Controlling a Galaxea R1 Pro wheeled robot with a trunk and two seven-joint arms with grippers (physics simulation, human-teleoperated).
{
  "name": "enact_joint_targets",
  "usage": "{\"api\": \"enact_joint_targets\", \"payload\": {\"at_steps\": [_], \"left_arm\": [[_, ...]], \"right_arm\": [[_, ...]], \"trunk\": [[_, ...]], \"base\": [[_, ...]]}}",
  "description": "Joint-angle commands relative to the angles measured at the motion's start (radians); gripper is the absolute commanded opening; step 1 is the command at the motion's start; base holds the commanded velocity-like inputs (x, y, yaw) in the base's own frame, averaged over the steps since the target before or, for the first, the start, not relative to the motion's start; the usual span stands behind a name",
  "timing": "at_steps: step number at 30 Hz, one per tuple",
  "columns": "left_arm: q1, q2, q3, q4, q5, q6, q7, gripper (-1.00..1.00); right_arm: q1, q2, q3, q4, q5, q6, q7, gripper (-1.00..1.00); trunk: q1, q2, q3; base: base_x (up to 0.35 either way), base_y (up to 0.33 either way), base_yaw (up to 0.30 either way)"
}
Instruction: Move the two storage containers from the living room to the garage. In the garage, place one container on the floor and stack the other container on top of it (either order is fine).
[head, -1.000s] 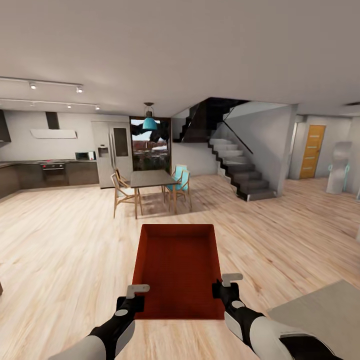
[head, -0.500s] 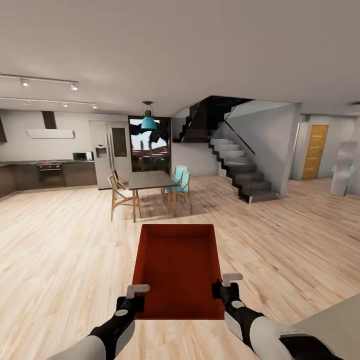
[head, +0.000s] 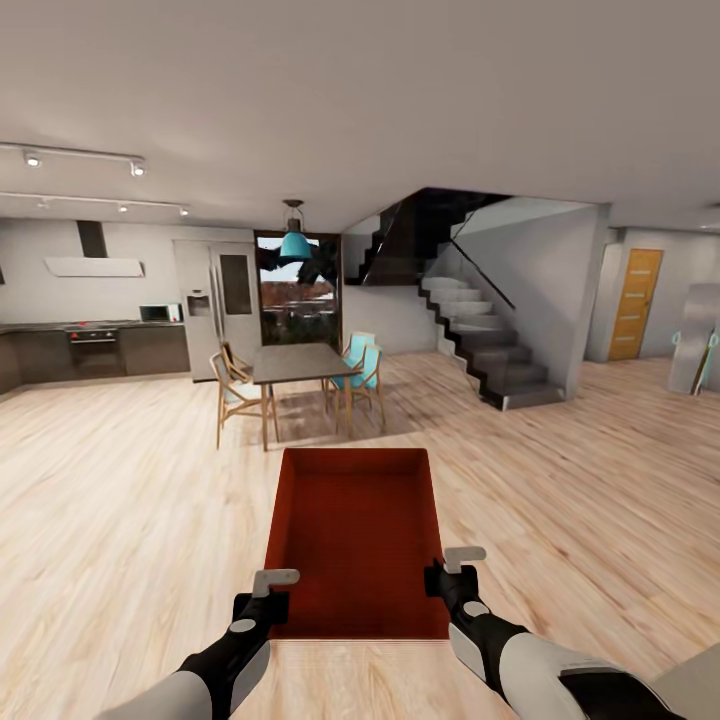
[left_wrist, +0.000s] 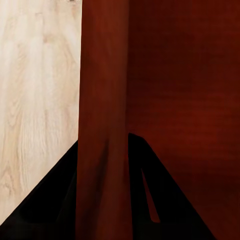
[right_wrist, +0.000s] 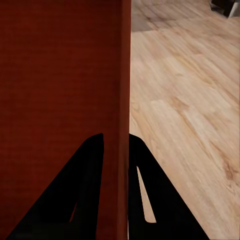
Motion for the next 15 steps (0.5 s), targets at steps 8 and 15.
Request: {"api": "enact_joint_targets", "payload": {"at_steps": [8,15], "left_arm": [[-0.002,0.006,0.024,-0.003,-0.007,-0.007,0.019,-1.0],[-0.002,0.006,0.024,-0.003,-0.007,-0.007,0.019,-1.0]], "right_arm": [[-0.001,-0.006,-0.021,0.005,-0.02,-0.005,-0.01,-1.0],[-0.001,-0.006,-0.021,0.005,-0.02,-0.005,-0.01,-1.0]], "trunk": [[0.001,-0.001,-0.002],[0.001,-0.001,-0.002]], "base": [[0.321,0.0,0.0],[0.321,0.0,0.0]]}}
